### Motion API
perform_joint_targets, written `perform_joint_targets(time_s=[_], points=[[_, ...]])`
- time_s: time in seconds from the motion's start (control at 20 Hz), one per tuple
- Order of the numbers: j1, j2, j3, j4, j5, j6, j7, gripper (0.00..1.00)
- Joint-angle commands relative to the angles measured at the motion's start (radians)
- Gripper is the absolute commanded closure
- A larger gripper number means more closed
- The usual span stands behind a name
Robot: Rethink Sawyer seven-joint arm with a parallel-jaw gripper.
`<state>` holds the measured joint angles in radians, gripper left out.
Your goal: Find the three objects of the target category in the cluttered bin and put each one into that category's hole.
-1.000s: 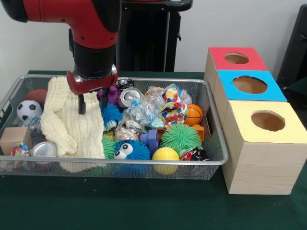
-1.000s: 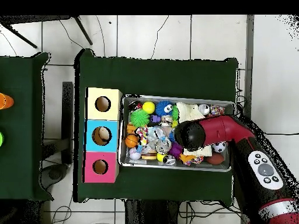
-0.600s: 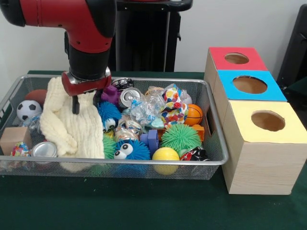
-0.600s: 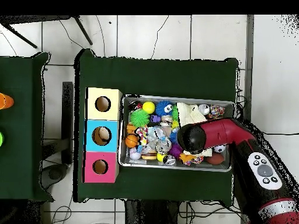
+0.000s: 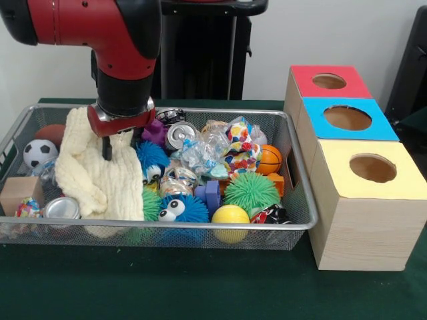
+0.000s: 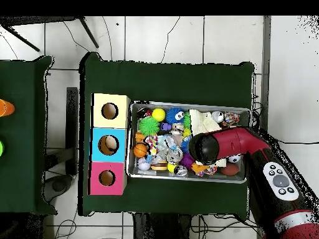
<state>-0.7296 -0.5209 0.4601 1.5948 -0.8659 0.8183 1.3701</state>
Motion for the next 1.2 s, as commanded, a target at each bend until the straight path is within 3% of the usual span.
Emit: perform_joint_targets(time_s=[0.05,0.35,0.65,1.2], points=[[-0.018,-0.055,0.063,0.067,0.002,-0.028,-0.179,0.0],[0.013,-0.221,0.09,0.13,0.103,0.088,-0.174,0.0],[0.043,-0.268,0.07,0.15,0.116,0.107,-0.174,0.0],[0.01,-0.138,0.057,0.098,0.063,0.014,-0.182,0.0]])
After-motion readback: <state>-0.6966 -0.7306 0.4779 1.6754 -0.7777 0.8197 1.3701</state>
